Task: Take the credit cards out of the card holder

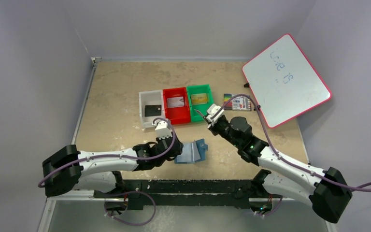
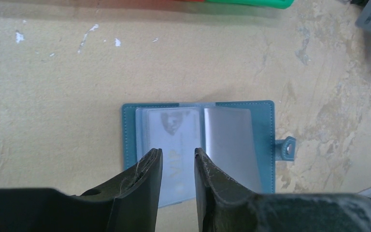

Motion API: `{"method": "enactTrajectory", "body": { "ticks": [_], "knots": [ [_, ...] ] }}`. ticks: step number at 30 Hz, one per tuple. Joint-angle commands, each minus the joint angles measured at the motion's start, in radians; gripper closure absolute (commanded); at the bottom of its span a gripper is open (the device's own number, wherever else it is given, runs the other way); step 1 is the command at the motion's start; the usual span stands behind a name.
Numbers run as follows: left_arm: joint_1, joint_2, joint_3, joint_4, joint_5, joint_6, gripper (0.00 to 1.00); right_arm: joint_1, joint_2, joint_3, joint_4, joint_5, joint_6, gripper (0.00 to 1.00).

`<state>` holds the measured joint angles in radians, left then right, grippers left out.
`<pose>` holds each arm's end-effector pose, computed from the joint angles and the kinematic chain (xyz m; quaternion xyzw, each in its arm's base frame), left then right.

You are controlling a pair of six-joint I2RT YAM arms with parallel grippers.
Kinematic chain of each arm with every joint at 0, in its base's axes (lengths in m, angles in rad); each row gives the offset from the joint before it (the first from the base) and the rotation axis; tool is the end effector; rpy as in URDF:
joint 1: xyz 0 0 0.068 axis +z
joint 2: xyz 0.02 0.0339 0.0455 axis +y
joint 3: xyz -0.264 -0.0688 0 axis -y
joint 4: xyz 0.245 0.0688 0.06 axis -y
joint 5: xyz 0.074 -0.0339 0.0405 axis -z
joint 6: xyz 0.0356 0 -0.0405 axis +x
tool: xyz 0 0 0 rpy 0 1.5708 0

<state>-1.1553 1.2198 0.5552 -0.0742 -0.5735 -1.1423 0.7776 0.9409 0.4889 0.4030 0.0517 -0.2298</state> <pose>0.1129 -0.2080 0.1876 -0.1086 0.8781 -0.2476 0.3948 0.1584 0.1534 0.2684 -0.3338 0.6427 0.1684 0.6687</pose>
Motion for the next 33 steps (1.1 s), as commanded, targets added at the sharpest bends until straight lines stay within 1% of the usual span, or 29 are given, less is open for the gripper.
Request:
{"method": "enactTrajectory", "body": {
  "ticks": [1, 8, 11, 16, 18, 20, 22, 24, 25, 26, 27, 30, 33],
  "knots": [
    [-0.002, -0.043, -0.031, -0.01, -0.059, -0.022, 0.69, -0.003, 0.06, 0.098, 0.065, -0.021, -0.167, 1.0],
    [-0.002, -0.127, -0.061, -0.135, -0.134, -0.059, 0.69, -0.003, 0.163, 0.186, 0.075, -0.061, -0.299, 1.0],
    [0.0, -0.188, -0.1, -0.161, -0.161, -0.074, 0.66, -0.003, 0.22, 0.222, 0.113, -0.069, -0.324, 1.0],
    [0.002, -0.264, -0.13, -0.205, -0.176, -0.093, 0.65, -0.003, 0.377, 0.348, 0.09, -0.107, -0.372, 1.0],
    [0.003, -0.278, -0.133, -0.233, -0.189, -0.108, 0.65, -0.003, 0.449, 0.406, 0.056, -0.154, -0.394, 1.0],
    [0.003, -0.29, -0.13, -0.279, -0.208, -0.123, 0.65, -0.004, 0.525, 0.461, 0.036, -0.173, -0.414, 1.0],
    [0.005, -0.305, -0.115, -0.355, -0.229, -0.143, 0.65, -0.013, 0.572, 0.51, 0.06, -0.18, -0.435, 1.0],
    [0.006, -0.319, -0.094, -0.418, -0.25, -0.147, 0.65, -0.023, 0.633, 0.575, 0.03, -0.233, -0.464, 1.0],
    [0.006, -0.326, -0.087, -0.447, -0.261, -0.151, 0.64, -0.024, 0.67, 0.621, -0.028, -0.251, -0.475, 1.0],
    [0.007, -0.337, -0.08, -0.472, -0.271, -0.154, 0.6, -0.024, 0.713, 0.663, -0.065, -0.253, -0.481, 1.0],
    [0.009, -0.352, -0.076, -0.495, -0.285, -0.157, 0.54, -0.024, 0.751, 0.693, -0.083, -0.246, -0.482, 1.0],
    [0.016, -0.385, -0.071, -0.537, -0.298, -0.152, 0.39, -0.025, 0.812, 0.714, -0.054, -0.216, -0.48, 1.0],
    [0.037, -0.408, -0.071, -0.569, -0.294, -0.146, 0.35, -0.025, 0.835, 0.705, -0.013, -0.182, -0.48, 1.0]
  ]
}}
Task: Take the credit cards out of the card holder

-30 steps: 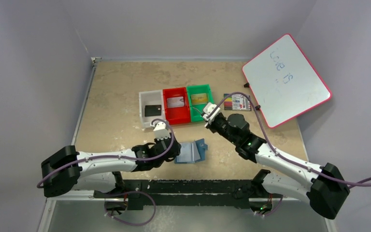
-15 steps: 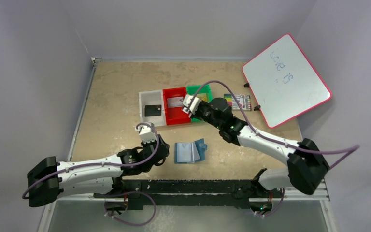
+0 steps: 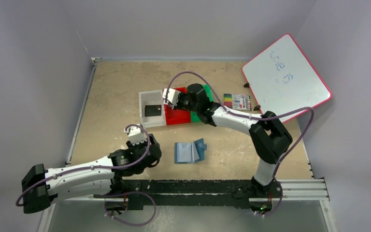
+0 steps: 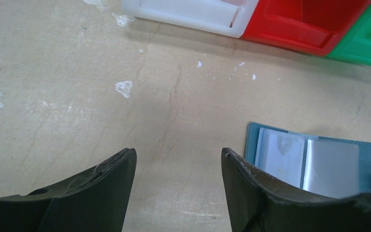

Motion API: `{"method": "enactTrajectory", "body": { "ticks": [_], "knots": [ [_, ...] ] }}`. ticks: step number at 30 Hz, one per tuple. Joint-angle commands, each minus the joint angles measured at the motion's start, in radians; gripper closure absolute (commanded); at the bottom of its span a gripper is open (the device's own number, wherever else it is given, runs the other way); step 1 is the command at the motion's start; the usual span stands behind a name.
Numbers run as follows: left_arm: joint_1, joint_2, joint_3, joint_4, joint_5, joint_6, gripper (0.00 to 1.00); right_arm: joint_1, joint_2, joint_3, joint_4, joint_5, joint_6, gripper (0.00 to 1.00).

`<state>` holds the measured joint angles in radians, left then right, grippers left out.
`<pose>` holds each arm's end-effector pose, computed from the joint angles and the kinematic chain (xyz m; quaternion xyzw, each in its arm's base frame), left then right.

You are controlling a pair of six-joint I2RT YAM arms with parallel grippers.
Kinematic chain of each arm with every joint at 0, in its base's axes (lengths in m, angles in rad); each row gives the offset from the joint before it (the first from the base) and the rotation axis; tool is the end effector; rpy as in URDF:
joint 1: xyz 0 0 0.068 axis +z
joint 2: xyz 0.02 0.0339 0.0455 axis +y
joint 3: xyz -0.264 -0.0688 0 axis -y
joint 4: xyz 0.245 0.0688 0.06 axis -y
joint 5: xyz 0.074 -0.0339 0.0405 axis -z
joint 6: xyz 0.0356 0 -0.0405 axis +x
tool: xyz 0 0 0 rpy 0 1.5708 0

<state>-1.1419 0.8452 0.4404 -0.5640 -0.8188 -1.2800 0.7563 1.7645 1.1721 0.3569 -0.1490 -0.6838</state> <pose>0.0857 -0.1250 0.1886 -0.1782 0.8659 -0.1207 0.4516 0.2973 0.2878 0.2601 -0.5510 0.5583 0.0808 0.6149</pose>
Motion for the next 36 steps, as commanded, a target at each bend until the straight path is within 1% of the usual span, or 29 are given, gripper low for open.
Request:
{"method": "enactTrajectory", "body": {
  "ticks": [1, 4, 9, 12, 17, 20, 25, 30, 36],
  "knots": [
    [0.034, -0.041, 0.041, -0.085, -0.045, -0.007, 0.34, -0.003, 0.024, 0.029, 0.021, 0.031, -0.038, 1.0],
    [0.083, -0.067, 0.029, -0.078, -0.02, 0.018, 0.32, -0.003, 0.067, 0.062, -0.024, 0.089, -0.071, 1.0],
    [0.174, -0.076, -0.006, -0.016, 0.062, 0.073, 0.31, -0.003, 0.088, 0.057, 0.001, 0.151, -0.104, 1.0],
    [0.201, -0.057, -0.016, 0.009, 0.096, 0.091, 0.3, -0.003, 0.106, 0.065, 0.005, 0.169, -0.122, 1.0],
    [0.211, -0.025, -0.008, 0.034, 0.11, 0.105, 0.3, -0.003, 0.159, 0.095, 0.002, 0.194, -0.167, 1.0],
    [0.214, -0.023, 0.002, 0.02, 0.094, 0.093, 0.3, -0.003, 0.187, 0.117, 0.0, 0.196, -0.197, 1.0],
    [0.214, -0.092, 0.015, -0.045, 0.02, 0.051, 0.3, -0.002, 0.235, 0.14, 0.01, 0.199, -0.266, 1.0],
    [0.214, -0.167, 0.019, -0.096, -0.011, 0.039, 0.3, -0.005, 0.275, 0.17, 0.012, 0.193, -0.31, 1.0],
    [0.214, -0.181, 0.026, -0.113, -0.013, 0.043, 0.3, -0.005, 0.315, 0.213, 0.017, 0.185, -0.325, 0.94]
  ]
}}
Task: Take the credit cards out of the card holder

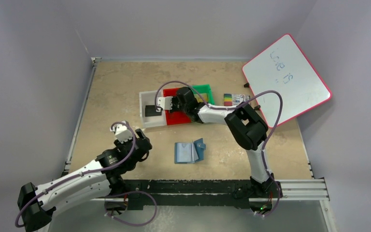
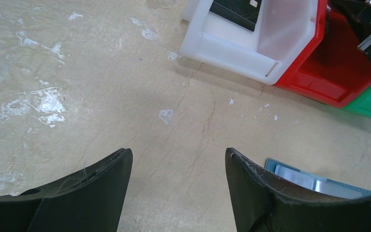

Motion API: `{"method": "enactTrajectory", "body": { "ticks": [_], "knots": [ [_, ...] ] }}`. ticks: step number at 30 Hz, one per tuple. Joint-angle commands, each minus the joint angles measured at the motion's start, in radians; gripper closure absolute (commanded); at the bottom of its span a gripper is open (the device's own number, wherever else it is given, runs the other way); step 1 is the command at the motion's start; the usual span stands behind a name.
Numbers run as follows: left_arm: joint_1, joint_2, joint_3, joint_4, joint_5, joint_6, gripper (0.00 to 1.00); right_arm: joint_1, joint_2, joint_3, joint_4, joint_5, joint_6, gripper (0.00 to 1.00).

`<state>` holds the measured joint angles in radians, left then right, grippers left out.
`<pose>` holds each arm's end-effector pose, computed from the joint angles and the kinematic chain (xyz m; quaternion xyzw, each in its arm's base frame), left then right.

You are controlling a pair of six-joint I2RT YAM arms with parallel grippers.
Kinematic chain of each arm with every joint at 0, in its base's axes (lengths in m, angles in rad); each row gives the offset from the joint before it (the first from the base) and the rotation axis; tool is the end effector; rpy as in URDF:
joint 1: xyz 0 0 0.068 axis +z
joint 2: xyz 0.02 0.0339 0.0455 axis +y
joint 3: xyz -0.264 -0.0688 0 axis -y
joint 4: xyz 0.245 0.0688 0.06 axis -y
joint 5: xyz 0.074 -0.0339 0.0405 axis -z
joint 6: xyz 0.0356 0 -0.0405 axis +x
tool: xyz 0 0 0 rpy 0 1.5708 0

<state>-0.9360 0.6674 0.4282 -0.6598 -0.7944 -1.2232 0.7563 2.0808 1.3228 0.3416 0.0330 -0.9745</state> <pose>0.0954 -0.0868 0.1997 -0.2508 0.8434 -0.0958 0.4654 0.3414 0.3205 0.1747 -0.6321 0.5501 -0.0732 0.5409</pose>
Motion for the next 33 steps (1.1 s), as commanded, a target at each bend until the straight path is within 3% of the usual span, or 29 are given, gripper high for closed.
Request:
{"method": "enactTrajectory", "body": {
  "ticks": [1, 17, 19, 21, 33],
  "knots": [
    [0.008, 0.0, 0.039, -0.017, -0.036, -0.011, 0.3, -0.005, 0.005, 0.068, 0.033, 0.004, -0.041, 0.94],
    [0.008, 0.001, 0.042, -0.011, -0.026, 0.01, 0.3, -0.006, 0.058, 0.085, 0.018, 0.005, -0.149, 0.84],
    [0.008, 0.009, 0.043, -0.005, -0.018, 0.016, 0.3, -0.006, 0.049, 0.086, 0.013, 0.003, -0.146, 0.8],
    [0.009, 0.021, 0.043, 0.0, -0.012, 0.022, 0.3, -0.007, 0.036, 0.08, 0.007, -0.008, -0.139, 0.69],
    [0.009, 0.051, 0.052, 0.025, 0.012, 0.037, 0.3, -0.015, -0.089, 0.062, -0.047, -0.085, -0.053, 0.48]
  ]
}}
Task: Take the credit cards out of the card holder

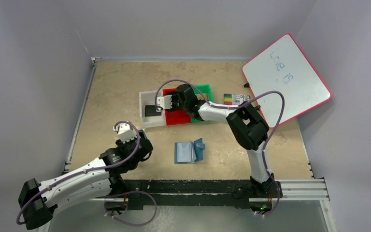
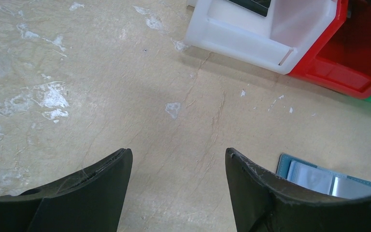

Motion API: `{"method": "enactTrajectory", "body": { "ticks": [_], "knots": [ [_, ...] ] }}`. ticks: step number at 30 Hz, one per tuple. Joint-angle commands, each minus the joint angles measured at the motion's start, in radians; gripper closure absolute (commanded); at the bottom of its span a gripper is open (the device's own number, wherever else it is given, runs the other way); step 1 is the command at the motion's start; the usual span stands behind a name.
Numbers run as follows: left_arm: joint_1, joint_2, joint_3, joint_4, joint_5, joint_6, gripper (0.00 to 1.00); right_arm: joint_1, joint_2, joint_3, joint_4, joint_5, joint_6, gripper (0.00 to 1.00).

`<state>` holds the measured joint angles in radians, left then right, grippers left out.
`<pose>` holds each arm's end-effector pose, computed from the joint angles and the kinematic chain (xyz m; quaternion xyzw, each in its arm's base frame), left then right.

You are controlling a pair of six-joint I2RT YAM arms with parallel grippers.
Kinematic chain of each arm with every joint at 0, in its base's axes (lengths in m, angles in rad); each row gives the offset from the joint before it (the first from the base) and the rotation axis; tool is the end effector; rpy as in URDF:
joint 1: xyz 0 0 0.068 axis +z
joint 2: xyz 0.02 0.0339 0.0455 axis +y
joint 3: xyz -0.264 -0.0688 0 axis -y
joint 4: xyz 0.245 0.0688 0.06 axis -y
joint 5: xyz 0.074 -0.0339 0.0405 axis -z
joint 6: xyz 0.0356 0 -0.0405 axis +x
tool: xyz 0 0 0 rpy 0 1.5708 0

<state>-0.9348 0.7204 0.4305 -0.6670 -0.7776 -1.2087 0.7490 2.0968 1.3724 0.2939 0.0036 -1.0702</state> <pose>0.0978 -0.0904 0.1939 -0.2339 0.8582 -0.0726 0.4511 0.3482 0.3236 0.1786 -0.6638 0.5177 -0.0878 0.5326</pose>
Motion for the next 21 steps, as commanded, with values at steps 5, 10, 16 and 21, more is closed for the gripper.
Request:
{"method": "enactTrajectory", "body": {
  "ticks": [5, 10, 16, 21],
  "knots": [
    [0.007, 0.001, 0.05, 0.048, 0.01, 0.024, 0.3, -0.014, -0.159, -0.012, 0.023, -0.08, 0.091, 0.46],
    [0.007, 0.006, 0.053, 0.057, 0.024, 0.02, 0.3, -0.017, -0.255, -0.055, 0.092, -0.108, 0.278, 0.44],
    [0.007, 0.002, 0.051, 0.074, 0.03, 0.013, 0.3, -0.017, -0.417, -0.135, 0.155, -0.01, 0.916, 0.43],
    [0.007, 0.025, 0.049, 0.095, 0.032, 0.011, 0.3, -0.02, -0.309, 0.052, -0.222, 0.017, 1.28, 0.64]
  ]
}}
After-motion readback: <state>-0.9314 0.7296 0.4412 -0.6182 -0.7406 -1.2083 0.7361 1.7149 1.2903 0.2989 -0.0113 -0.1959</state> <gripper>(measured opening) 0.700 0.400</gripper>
